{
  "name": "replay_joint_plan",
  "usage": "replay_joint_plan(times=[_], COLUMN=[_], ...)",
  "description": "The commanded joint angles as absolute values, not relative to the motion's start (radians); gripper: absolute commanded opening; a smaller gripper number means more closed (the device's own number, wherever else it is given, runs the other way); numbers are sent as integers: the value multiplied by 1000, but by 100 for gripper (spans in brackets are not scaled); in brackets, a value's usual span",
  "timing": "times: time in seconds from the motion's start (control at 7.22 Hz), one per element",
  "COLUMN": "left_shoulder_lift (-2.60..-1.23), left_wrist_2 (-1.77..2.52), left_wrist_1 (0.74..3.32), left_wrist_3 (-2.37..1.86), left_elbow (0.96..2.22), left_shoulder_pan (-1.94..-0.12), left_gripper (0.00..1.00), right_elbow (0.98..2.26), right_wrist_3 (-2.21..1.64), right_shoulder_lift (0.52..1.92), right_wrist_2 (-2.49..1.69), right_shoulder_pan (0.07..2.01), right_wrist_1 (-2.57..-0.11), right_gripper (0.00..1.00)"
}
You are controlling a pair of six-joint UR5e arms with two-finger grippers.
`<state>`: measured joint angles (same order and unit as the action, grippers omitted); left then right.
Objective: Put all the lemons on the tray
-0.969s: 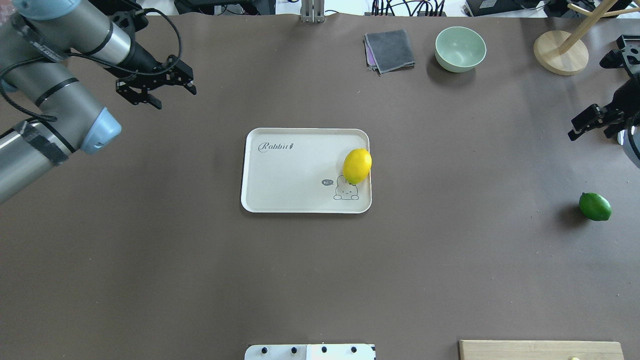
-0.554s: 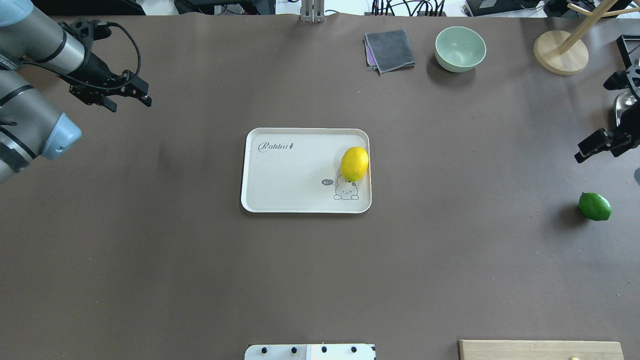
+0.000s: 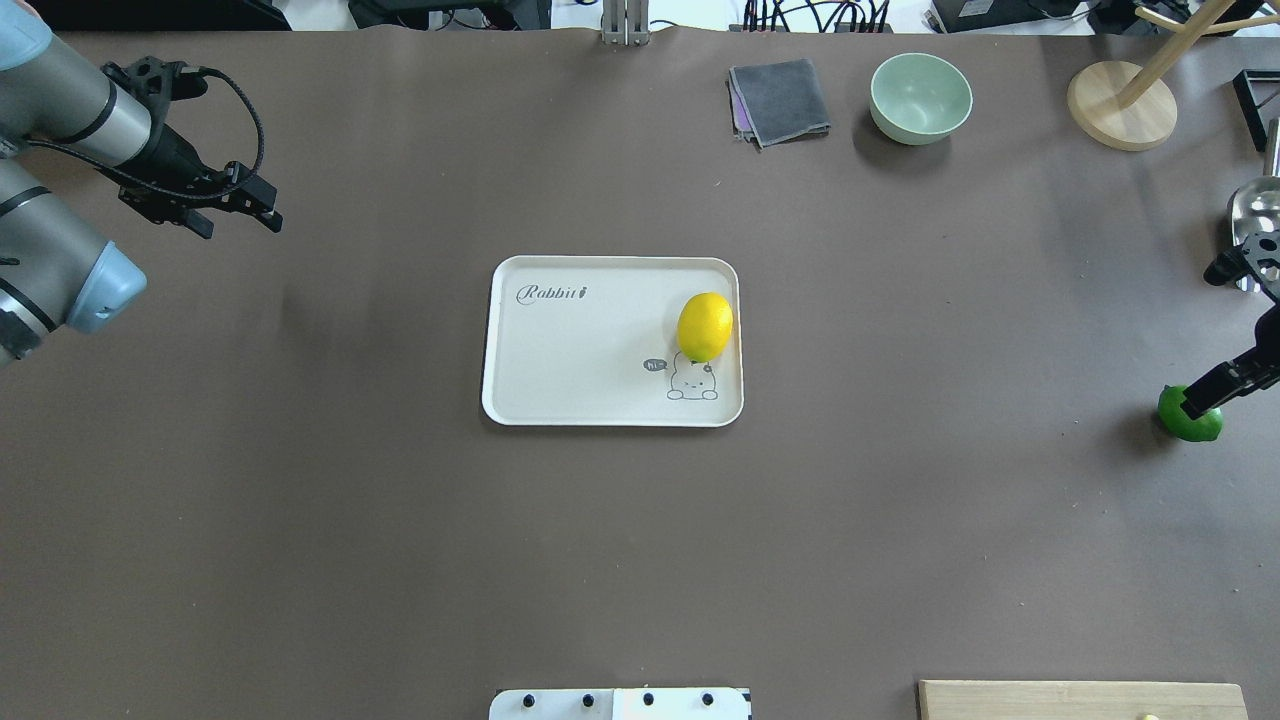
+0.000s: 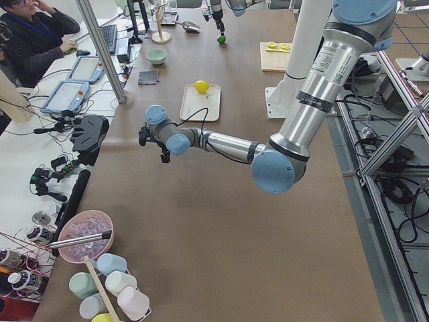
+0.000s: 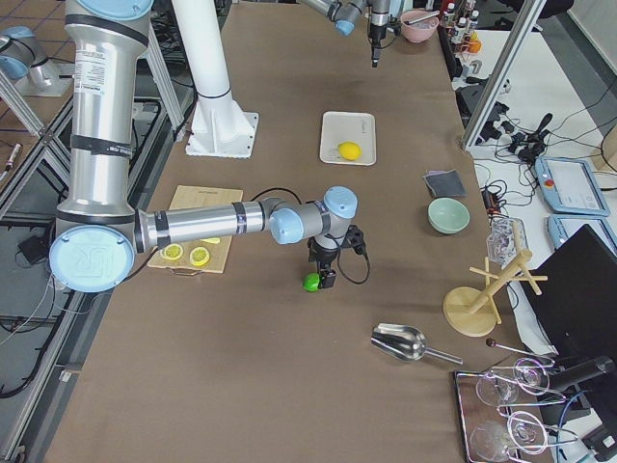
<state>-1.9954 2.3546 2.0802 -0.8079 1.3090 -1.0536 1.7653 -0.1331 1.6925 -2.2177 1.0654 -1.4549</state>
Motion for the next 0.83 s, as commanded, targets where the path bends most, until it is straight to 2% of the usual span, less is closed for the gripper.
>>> replay_joint_plan(times=[0.0,0.42,0.69], left_shoulder_lift=[-1994,-1994,-1994], left_wrist_2=[2356,2356,2356], left_wrist_1=[2080,2080,2080], left_wrist_3=[-808,-808,-810], left_elbow=[1310,1309,1308], left_shoulder_pan=[-1052,-1052,-1052], left_gripper=[98,98,98], right_elbow=[1767,1735,1721], right_wrist_3=[-130,-137,-135], right_shoulder_lift=[1715,1695,1669], right_wrist_2=[-2186,-2184,-2158], right_shoulder_pan=[1019,970,960], right_wrist_1=[-1456,-1454,-1456], right_gripper=[100,99,85])
